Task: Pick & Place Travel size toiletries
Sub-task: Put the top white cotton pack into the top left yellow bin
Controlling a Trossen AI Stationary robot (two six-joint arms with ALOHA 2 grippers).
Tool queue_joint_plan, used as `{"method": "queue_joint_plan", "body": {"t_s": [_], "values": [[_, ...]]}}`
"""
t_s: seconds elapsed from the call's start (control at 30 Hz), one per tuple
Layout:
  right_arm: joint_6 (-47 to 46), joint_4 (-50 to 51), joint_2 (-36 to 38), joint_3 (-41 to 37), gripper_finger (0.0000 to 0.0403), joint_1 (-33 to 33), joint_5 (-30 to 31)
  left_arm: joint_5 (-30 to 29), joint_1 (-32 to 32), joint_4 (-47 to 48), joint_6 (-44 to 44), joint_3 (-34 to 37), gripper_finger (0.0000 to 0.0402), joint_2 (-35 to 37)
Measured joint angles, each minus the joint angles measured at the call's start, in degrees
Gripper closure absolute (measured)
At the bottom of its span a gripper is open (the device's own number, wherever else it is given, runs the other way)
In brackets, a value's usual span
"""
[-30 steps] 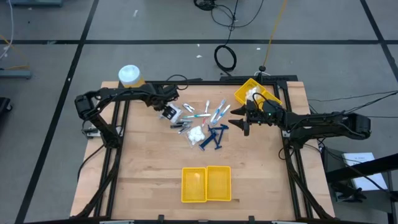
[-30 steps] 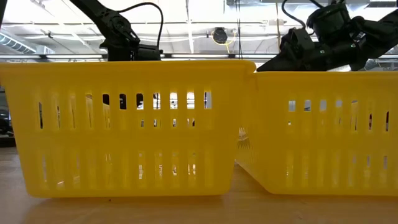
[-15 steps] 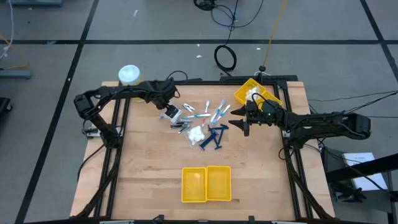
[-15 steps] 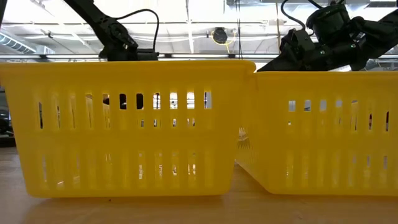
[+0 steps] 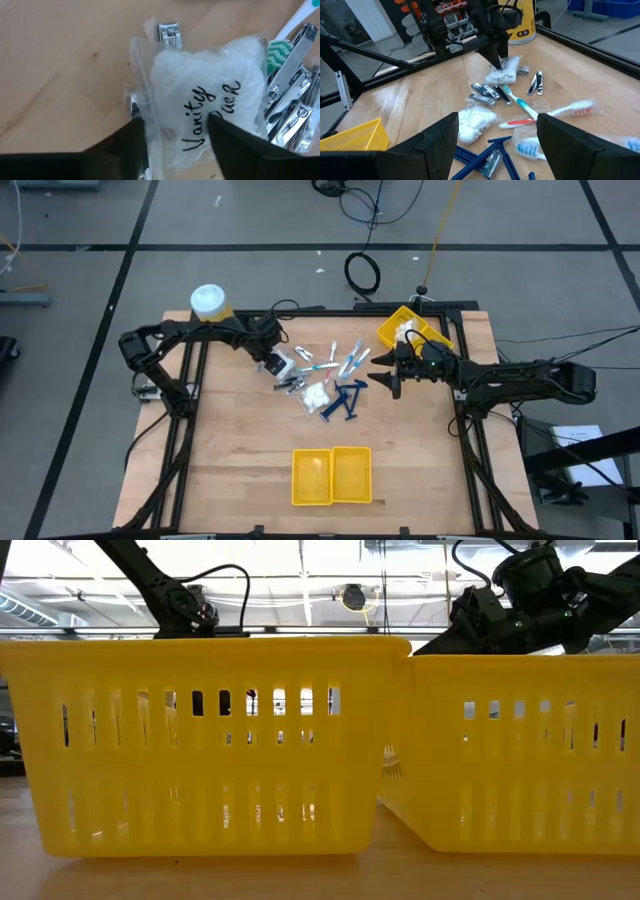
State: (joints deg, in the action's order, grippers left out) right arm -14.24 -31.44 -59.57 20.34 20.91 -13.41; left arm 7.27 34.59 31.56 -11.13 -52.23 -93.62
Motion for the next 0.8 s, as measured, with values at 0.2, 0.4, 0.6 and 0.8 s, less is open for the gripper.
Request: {"method": "queue_joint_plan", "body": {"t_s": [0.2, 0.4, 0.6, 0.8], "values": [[0.0, 0.0, 0.0, 0.0, 0.0149, 0.0, 0.0, 0.0, -0.5, -0.3, -0.2, 0.0, 0.0332, 0.0], [0.2, 0.0, 0.0, 0.0, 0.0149, 0.0, 0.0, -1.7, -1.7, 0.0, -2.0, -2.6, 0.0392, 0.0], [0.4, -0.9, 0.0, 0.0, 0.0149, 0.0, 0.0, -2.9, -6.0, 0.5, 1.5, -9.4, 0.0398, 0.0], [0.4, -1.5, 0.0, 0.0, 0.0149, -0.3, 0.0, -10.9, -14.7, 1.6, 14.5, -17.3, 0.0399, 0.0]]}}
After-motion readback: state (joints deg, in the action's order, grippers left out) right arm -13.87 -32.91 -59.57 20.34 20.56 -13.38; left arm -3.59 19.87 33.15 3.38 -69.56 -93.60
